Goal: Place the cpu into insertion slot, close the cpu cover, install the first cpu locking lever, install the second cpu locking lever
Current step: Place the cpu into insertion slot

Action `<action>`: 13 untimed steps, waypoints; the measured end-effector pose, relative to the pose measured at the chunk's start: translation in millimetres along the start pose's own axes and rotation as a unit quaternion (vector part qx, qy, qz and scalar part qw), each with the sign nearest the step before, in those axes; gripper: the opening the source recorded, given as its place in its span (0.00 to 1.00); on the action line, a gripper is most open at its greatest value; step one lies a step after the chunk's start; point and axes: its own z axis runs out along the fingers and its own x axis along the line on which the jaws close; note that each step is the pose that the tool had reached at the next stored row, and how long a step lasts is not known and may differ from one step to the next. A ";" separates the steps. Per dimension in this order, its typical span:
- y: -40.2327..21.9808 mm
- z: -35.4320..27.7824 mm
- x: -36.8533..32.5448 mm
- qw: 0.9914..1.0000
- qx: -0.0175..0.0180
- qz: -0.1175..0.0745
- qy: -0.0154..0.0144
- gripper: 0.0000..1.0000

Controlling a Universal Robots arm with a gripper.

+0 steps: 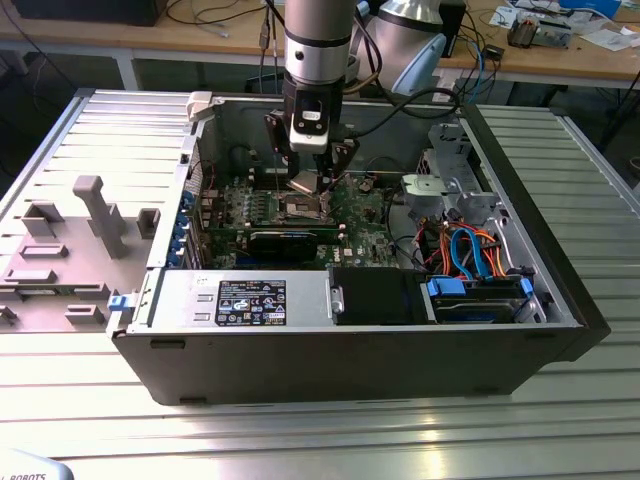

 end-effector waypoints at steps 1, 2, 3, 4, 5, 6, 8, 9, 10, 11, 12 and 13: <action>0.0 0.0 0.0 1.000 0.000 0.001 0.000 0.55; 0.0 0.0 0.0 1.000 0.000 0.002 0.000 0.55; 0.0 0.0 0.0 1.000 0.000 0.002 0.000 0.55; 0.0 0.0 0.0 1.000 0.000 0.003 0.000 0.55; 0.0 0.0 0.0 1.000 0.000 0.003 0.000 0.55; 0.0 0.1 0.0 1.000 0.000 0.004 0.000 0.55; 0.0 0.1 0.0 1.000 0.001 0.005 0.000 0.55; 0.0 0.1 0.0 1.000 0.001 0.006 0.000 0.55; 0.0 0.1 0.0 1.000 0.001 0.006 0.000 0.55; 0.0 0.1 0.0 1.000 0.001 0.007 0.000 0.55; 0.0 0.1 0.0 1.000 0.001 0.007 0.000 0.55; 0.0 0.1 0.0 1.000 0.001 0.008 -0.001 0.55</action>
